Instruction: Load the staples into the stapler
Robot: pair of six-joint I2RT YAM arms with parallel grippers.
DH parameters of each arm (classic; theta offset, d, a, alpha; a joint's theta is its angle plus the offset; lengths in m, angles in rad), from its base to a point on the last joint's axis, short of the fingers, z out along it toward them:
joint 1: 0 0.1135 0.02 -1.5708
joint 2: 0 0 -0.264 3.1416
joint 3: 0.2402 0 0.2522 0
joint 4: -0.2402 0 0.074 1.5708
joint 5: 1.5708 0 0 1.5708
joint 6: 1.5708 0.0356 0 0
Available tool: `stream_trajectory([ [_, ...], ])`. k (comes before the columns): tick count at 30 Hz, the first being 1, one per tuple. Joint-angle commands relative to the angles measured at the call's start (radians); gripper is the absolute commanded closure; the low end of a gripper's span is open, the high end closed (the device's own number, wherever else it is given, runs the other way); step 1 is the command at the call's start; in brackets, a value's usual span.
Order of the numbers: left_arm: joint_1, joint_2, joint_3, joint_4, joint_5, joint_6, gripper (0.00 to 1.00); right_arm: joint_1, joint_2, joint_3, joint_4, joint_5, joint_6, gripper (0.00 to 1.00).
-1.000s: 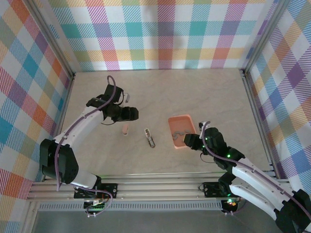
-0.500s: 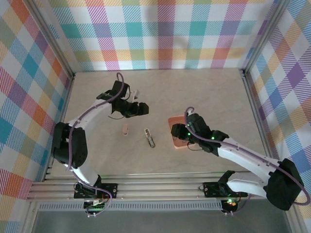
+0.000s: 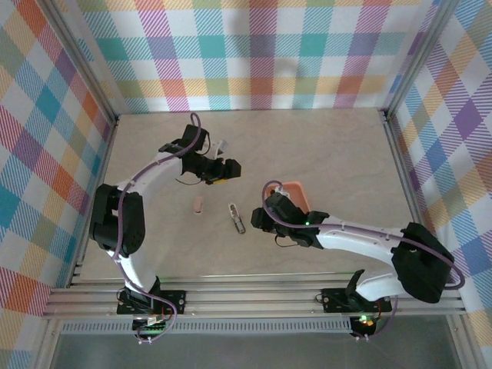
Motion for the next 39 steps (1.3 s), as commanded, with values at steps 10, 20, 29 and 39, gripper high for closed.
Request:
stream_trajectory([
  [10, -0.017, 0.101, 0.034, 0.038, 0.069, 0.033, 0.34, 0.005, 0.132, -0.109, 0.303, 0.014, 0.138, 0.53],
  [20, -0.022, 0.053, -0.055, 0.015, 0.011, 0.045, 0.41, 0.009, 0.27, 0.009, 0.324, -0.1, 0.143, 0.57],
  [29, -0.029, -0.004, -0.153, 0.024, 0.04, 0.05, 0.48, 0.015, 0.212, 0.036, 0.199, -0.081, 0.122, 0.56],
  [39, -0.039, 0.018, -0.167, 0.054, 0.071, 0.04, 0.56, 0.023, 0.312, 0.128, 0.152, -0.13, 0.102, 0.63],
])
